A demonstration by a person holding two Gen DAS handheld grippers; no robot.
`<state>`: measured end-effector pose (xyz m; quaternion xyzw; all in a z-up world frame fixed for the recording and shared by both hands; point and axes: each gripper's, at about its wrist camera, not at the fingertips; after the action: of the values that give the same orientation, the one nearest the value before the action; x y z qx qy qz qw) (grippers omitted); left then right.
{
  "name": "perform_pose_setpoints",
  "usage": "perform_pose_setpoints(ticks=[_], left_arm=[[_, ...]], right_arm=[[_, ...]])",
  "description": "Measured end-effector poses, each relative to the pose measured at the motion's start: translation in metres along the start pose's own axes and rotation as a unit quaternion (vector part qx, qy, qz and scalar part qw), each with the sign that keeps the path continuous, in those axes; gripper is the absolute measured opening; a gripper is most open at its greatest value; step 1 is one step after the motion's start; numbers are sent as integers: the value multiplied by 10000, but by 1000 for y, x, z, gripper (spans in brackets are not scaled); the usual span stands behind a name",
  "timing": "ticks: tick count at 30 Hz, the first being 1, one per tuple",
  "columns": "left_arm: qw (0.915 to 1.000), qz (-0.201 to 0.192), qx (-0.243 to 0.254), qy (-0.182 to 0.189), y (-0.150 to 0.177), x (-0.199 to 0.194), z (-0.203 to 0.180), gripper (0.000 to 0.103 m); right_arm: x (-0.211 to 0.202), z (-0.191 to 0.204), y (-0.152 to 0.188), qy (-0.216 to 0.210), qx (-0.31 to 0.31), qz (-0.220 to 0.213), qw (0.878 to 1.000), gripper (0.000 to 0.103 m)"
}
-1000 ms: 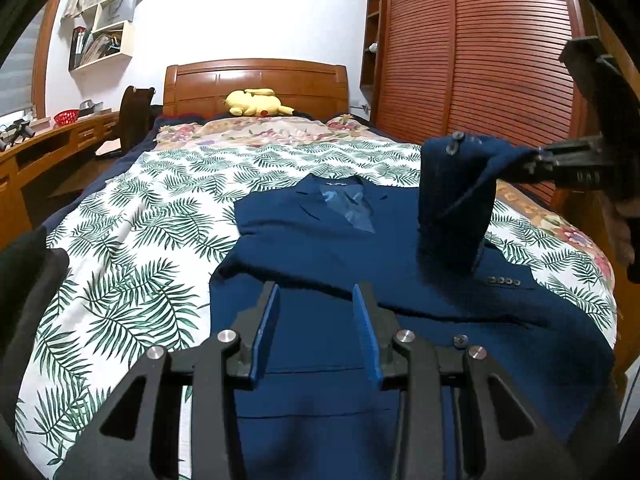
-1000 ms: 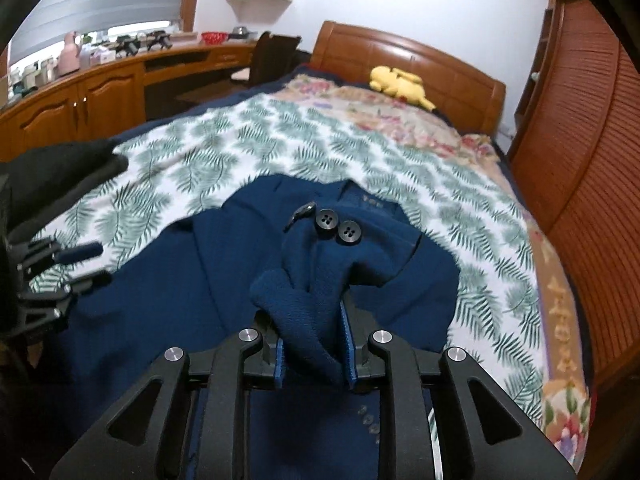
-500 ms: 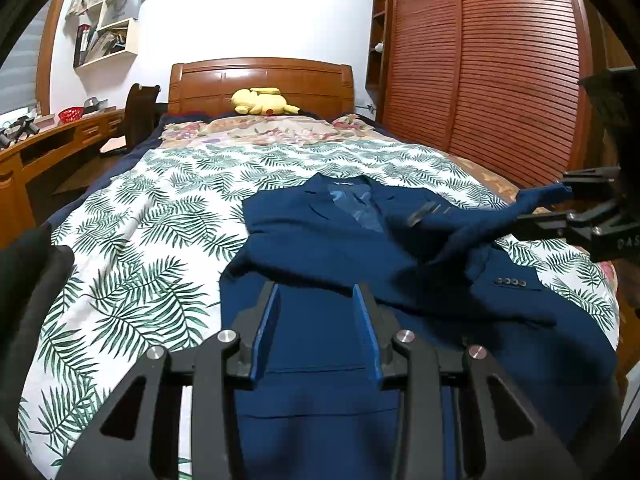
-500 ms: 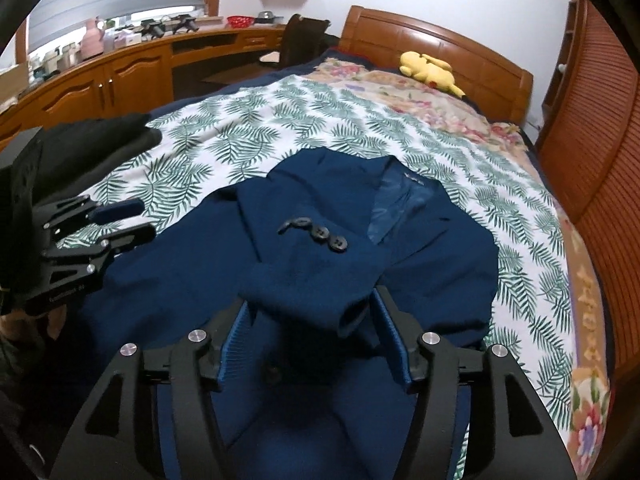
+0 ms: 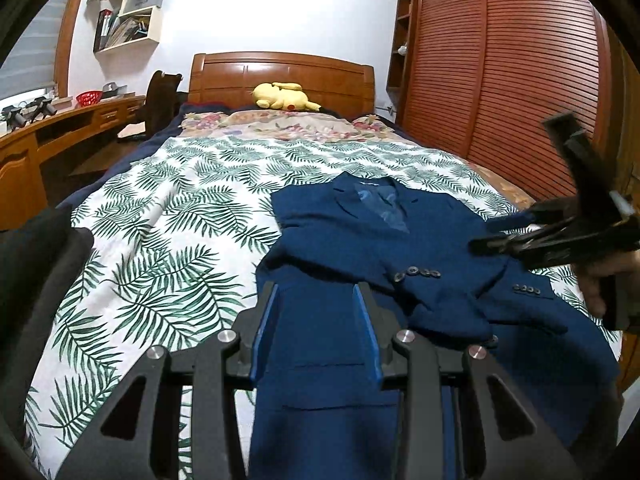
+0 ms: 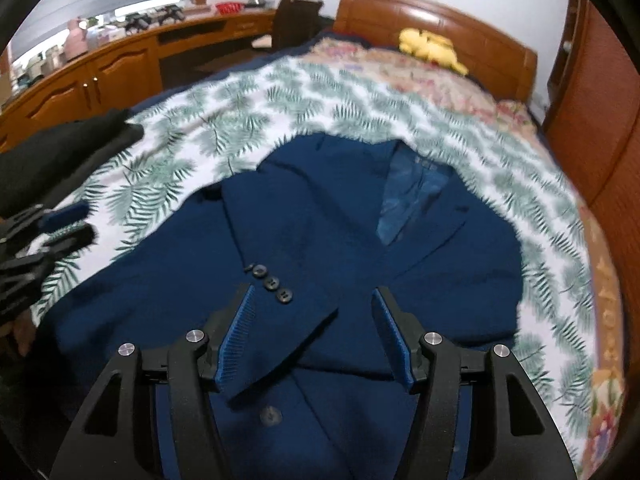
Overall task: Fold large clothes
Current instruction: 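Lift the cuff with the right tool and fold the sleeve across the jacket front, then release the sleeve from the right tool and straighten it on the jacket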
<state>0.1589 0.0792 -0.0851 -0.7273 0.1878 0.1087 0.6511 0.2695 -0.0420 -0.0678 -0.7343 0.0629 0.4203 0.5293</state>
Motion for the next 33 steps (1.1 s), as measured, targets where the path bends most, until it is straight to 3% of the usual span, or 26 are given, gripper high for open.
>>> perform_pose_setpoints(ticks=[11, 20, 25, 26, 33], left_arm=[[9999, 130, 48, 12, 5, 3, 3, 36], [9998, 199, 85, 43, 7, 8, 1, 36], [9996, 224, 137, 49, 8, 10, -2, 36], [9996, 224, 145, 51, 8, 10, -2, 36], [9996, 207, 145, 100, 8, 8, -4, 36]], right_arm=[[84, -7, 15, -36, 369, 814, 9960, 61], [96, -19, 31, -441, 1041, 972, 9888, 64], [86, -8, 27, -611, 873, 764, 9914, 20], [80, -4, 25, -611, 755, 663, 9931, 1], [14, 8, 30, -561, 621, -104, 9964, 1]])
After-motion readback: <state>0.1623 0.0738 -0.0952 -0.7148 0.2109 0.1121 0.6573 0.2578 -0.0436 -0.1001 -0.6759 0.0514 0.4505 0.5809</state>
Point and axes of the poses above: each gripper's, at about its wrist camera, not at the fingertips, and x roughly the way its jaws point, z to its left, y to its underside, and after that the axes turned 7 degrees about -z, right-handed
